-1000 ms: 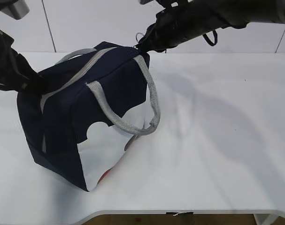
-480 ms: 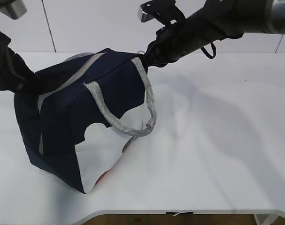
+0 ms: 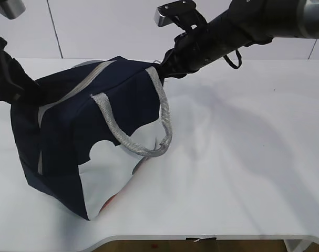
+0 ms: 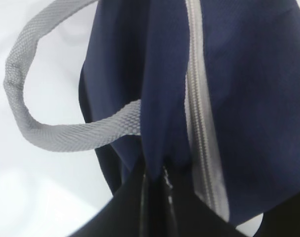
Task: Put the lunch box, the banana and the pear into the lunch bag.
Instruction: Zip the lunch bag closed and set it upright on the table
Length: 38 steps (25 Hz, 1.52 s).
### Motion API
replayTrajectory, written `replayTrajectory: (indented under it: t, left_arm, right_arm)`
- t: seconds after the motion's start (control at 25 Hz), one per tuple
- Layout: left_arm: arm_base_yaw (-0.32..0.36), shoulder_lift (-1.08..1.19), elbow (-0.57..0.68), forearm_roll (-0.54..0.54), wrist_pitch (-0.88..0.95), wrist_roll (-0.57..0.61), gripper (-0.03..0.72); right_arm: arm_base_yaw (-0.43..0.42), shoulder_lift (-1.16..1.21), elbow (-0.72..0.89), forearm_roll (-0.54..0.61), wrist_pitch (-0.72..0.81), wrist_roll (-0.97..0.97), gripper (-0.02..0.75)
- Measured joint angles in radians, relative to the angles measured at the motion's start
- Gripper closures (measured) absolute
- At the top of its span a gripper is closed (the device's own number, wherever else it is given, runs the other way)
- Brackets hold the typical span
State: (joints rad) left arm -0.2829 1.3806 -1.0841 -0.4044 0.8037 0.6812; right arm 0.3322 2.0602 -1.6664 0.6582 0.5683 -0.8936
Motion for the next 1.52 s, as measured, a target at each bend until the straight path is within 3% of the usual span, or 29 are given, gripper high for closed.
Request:
replayTrajectory:
  t: [0.24,0.52,0.6,1.04,1.52]
  left_arm:
    - [0.002,0.0,0.0,-0.033,-0.023,-0.018,0.66]
    - [0.004,-0.009,-0.01,-0.046,-0.04,-0.021,0.365]
    - [0.004,-0.01,-0.033,-0.048,-0.04,-0.022,0.326]
    - [0.004,0.039,-0.202,-0.075,-0.028,-0.022,0.305]
    - [0.004,0.241,-0.412,-0.156,0.216,-0.022,0.306]
  right_arm:
    - [-0.002,0.0,-0.011,-0.002,0.008,0.0,0.731]
    - [-0.008,0.0,-0.058,-0.014,0.023,0.0,0.731]
    - [-0.008,0.0,-0.071,-0.015,0.034,0.0,0.731]
    - [-0.01,0.0,-0.079,-0.018,0.067,0.002,0.731]
    - [-0.01,0.0,-0.079,-0.02,0.07,0.004,0.731]
